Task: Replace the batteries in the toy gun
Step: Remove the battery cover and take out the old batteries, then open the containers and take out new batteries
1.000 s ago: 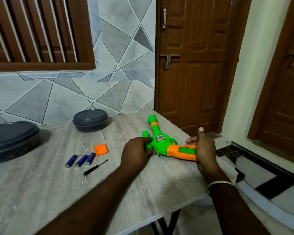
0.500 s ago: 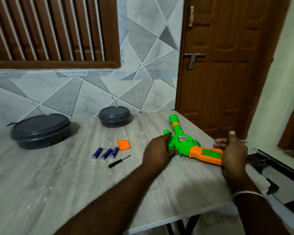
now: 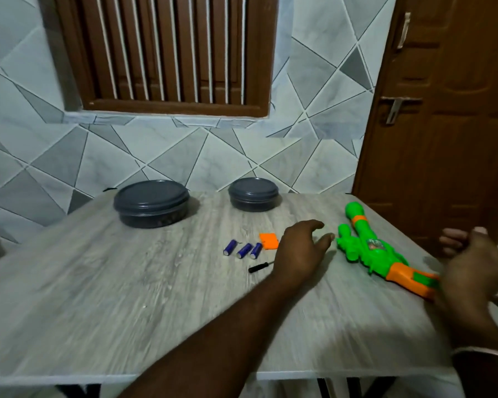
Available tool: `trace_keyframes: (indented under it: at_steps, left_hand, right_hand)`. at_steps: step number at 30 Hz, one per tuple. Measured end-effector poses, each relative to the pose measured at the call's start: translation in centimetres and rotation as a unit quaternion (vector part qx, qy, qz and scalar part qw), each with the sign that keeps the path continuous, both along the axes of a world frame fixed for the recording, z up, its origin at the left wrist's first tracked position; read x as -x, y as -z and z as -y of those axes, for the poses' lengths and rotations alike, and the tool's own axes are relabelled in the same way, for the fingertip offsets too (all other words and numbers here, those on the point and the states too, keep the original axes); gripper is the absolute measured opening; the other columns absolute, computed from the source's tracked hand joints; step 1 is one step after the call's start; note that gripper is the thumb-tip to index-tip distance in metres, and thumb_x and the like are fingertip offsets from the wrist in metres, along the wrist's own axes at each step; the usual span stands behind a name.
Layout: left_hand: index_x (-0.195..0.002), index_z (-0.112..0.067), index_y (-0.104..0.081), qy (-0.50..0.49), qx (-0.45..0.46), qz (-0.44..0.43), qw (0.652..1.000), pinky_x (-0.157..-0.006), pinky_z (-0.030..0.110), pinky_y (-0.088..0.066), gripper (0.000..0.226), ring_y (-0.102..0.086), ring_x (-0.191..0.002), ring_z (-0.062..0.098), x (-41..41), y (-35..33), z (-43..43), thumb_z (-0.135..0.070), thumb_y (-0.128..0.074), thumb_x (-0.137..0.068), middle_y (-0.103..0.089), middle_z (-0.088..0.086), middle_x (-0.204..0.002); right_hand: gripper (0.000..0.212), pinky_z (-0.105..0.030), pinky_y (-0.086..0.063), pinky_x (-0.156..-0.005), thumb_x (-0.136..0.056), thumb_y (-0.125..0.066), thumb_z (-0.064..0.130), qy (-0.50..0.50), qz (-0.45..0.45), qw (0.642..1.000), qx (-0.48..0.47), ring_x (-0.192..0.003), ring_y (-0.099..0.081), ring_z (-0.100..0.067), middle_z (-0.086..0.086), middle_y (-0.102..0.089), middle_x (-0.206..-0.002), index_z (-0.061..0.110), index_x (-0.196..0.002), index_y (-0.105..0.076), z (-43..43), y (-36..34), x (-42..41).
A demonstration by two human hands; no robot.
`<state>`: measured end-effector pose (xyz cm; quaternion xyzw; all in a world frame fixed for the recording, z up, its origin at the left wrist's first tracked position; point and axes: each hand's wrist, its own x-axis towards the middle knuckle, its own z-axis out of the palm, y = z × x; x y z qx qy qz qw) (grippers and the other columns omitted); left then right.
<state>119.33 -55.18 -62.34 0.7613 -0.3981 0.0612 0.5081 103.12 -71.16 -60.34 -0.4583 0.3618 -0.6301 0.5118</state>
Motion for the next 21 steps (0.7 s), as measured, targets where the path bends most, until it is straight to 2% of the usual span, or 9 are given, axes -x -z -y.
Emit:
trace_keyframes:
  at_steps: [3,7,8,10,11,14,19,21]
  left_hand:
    - [-0.122,-0.016,-0.070,0.004,0.033,0.010,0.999,-0.100,0.034,-0.048,0.035,-0.061,-0.116,0.017,0.1,-0.6,-1.0,-0.036,-0.067,-0.094,-0.070,0.001,-0.124]
    - [-0.119,-0.016,-0.073,-0.009,0.049,-0.005,0.999,-0.091,0.028,-0.052,0.033,-0.066,-0.107,0.013,-1.7,-2.1,-3.1,-0.038,-0.066,-0.094,-0.073,0.002,-0.116]
    - [-0.118,-0.017,-0.073,-0.014,0.054,-0.021,0.998,-0.085,0.026,-0.053,0.033,-0.067,-0.105,0.014,-2.6,-2.5,-3.7,-0.039,-0.067,-0.094,-0.073,0.002,-0.114]
    - [-0.115,-0.016,-0.075,-0.036,0.052,-0.036,0.997,-0.074,0.010,-0.048,0.032,-0.068,-0.105,0.014,-5.1,-3.2,-4.9,-0.039,-0.066,-0.095,-0.075,0.002,-0.111]
    - [-0.114,-0.015,-0.075,-0.055,0.043,-0.033,0.997,-0.074,0.009,-0.046,0.031,-0.068,-0.105,0.013,-6.6,-3.5,-5.4,-0.038,-0.065,-0.095,-0.075,0.002,-0.110]
    - [-0.123,-0.011,-0.070,-0.111,0.025,-0.049,0.992,-0.093,0.025,-0.048,0.041,-0.066,-0.113,0.020,-11.3,-4.0,-6.6,-0.041,-0.064,-0.095,-0.073,0.007,-0.120]
    - [-0.144,-0.008,-0.052,-0.145,0.015,-0.137,0.980,-0.103,0.034,-0.041,0.064,-0.053,-0.131,0.028,-18.3,-3.8,-6.4,-0.050,-0.059,-0.096,-0.055,0.011,-0.146]
    - [-0.147,-0.008,-0.047,-0.143,0.018,-0.165,0.976,-0.110,0.040,-0.039,0.071,-0.048,-0.137,0.030,-20.9,-3.5,-5.8,-0.053,-0.060,-0.094,-0.050,0.012,-0.151]
  right_hand:
    - [0.037,-0.019,-0.042,-0.061,-0.099,-0.039,0.037,-0.026,0.010,0.999,0.038,-0.065,-0.057,-0.004,0.005,-0.065,-0.077,0.025,-0.074,-0.063,-2.0,-0.9,-2.1]
    - [0.026,-0.021,-0.039,-0.057,-0.095,-0.047,0.023,-0.122,-0.019,0.991,0.047,-0.061,-0.054,-0.009,-0.002,-0.063,-0.074,0.020,-0.076,-0.064,-3.7,-1.3,-5.7]
    - [0.022,-0.023,-0.040,-0.057,-0.093,-0.050,0.021,-0.151,-0.026,0.987,0.047,-0.061,-0.054,-0.010,-0.004,-0.063,-0.075,0.019,-0.077,-0.065,-4.2,-1.5,-6.9]
    - [0.014,-0.027,-0.041,-0.057,-0.089,-0.056,0.021,-0.210,-0.032,0.976,0.039,-0.061,-0.053,-0.012,-0.005,-0.064,-0.079,0.019,-0.080,-0.066,-5.0,-2.1,-9.4]
    - [0.011,-0.026,-0.040,-0.057,-0.089,-0.057,0.021,-0.234,-0.045,0.971,0.035,-0.061,-0.052,-0.011,-0.005,-0.063,-0.081,0.019,-0.082,-0.065,-5.3,-2.6,-10.8]
    - [0.007,-0.023,-0.042,-0.062,-0.091,-0.059,0.025,-0.295,-0.083,0.952,0.023,-0.068,-0.052,-0.010,-0.003,-0.061,-0.090,0.019,-0.091,-0.064,-5.7,-3.9,-15.5]
    - [0.042,-0.029,-0.042,-0.076,-0.093,-0.058,0.033,-0.366,-0.157,0.917,-0.032,-0.092,-0.054,-0.019,-0.007,-0.056,-0.113,0.009,-0.128,-0.057,-5.4,-4.1,-23.0]
    - [0.051,-0.030,-0.043,-0.080,-0.092,-0.058,0.036,-0.382,-0.179,0.905,-0.051,-0.099,-0.055,-0.022,-0.005,-0.055,-0.123,0.008,-0.135,-0.053,-4.7,-3.5,-25.7]
